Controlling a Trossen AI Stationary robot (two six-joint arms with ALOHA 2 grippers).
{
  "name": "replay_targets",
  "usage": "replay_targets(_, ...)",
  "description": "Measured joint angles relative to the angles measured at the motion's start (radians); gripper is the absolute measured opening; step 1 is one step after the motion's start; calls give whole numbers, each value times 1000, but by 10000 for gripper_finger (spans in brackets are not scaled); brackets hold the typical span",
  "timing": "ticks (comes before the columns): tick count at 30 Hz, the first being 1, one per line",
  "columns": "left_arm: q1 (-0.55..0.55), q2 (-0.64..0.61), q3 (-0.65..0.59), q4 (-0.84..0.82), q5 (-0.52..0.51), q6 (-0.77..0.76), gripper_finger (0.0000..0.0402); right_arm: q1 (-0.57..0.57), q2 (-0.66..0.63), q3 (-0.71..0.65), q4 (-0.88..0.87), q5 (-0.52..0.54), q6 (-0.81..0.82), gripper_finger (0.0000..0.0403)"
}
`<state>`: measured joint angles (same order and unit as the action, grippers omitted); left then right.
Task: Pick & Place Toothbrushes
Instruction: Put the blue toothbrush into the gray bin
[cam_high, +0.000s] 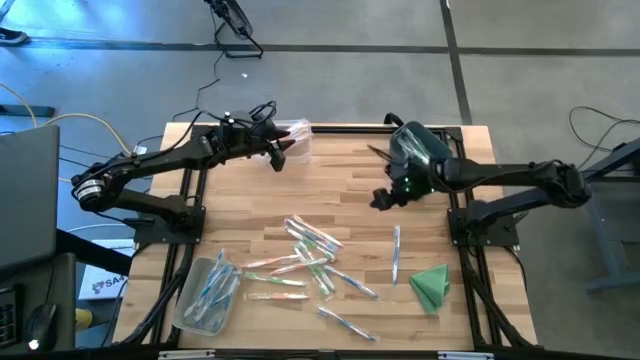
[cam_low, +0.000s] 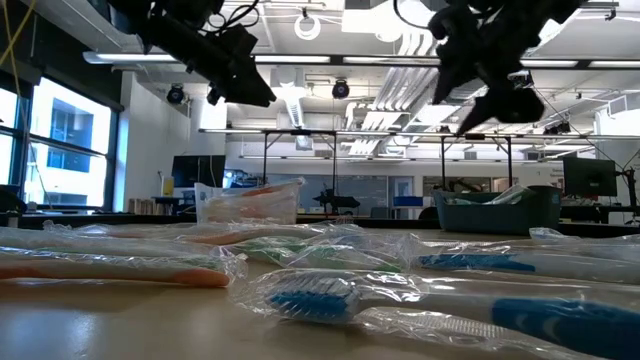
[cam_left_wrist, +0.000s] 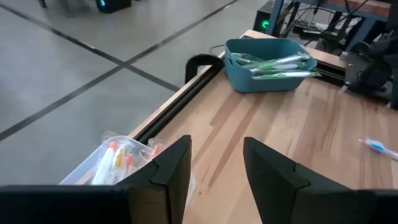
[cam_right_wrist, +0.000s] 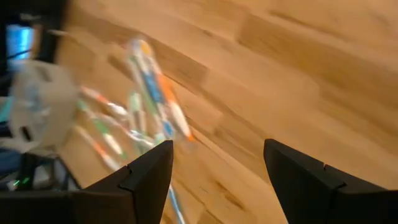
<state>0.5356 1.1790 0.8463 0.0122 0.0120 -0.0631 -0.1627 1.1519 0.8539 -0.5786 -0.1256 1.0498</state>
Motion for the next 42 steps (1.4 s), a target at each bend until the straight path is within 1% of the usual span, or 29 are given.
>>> replay_targets(9,0,0,0,-1,0,2,142,139,0,0,-221,145,325,244)
replay_targets(13,0,0,0,-1,0,2,142,195,5,0,-313,182,474,244)
replay_targets(17,0,0,0,-1,-1,2,142,251,46,0,-358,200,592,244)
replay_targets(26,0,0,0,-1,-3,2,142,313,218,0,-348,199,630,244)
replay_targets(35,0,0,0,-1,-3,1,142,314,391,0,-283,176,623,244)
replay_targets(42,0,1,0,-4,-3,1,142,314,475,0,-247,180,622,244)
